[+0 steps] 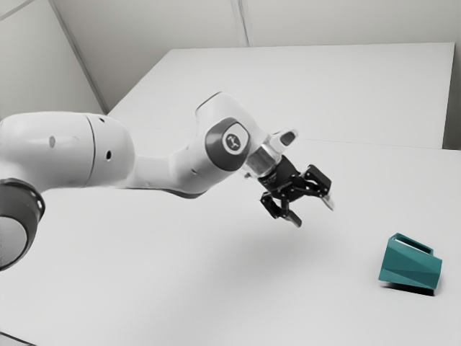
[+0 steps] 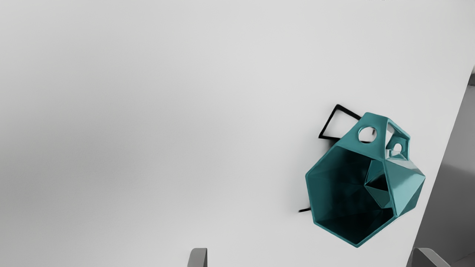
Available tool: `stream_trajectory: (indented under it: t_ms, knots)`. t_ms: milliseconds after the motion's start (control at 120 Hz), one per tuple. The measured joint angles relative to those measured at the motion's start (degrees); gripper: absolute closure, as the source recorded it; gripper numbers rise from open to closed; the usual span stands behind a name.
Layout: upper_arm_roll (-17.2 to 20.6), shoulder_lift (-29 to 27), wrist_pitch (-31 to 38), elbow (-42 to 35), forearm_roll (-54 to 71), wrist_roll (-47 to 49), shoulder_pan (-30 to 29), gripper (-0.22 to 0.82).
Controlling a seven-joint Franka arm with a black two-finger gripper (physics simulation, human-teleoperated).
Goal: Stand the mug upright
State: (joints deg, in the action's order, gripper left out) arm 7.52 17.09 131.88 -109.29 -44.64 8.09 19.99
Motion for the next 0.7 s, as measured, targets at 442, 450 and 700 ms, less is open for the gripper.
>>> stream_trajectory:
  t_ms: [442, 450, 700]
  knots:
    - [3.49, 4.97, 8.60, 1.33, -18.21, 5.01, 3.24, 0.00]
    - [3.59, 5.09, 8.65, 1.33, -18.47, 5.07, 3.30, 0.00]
    - [4.16, 9.60, 10.69, 4.55, -22.39, 6.63, 5.53, 0.00]
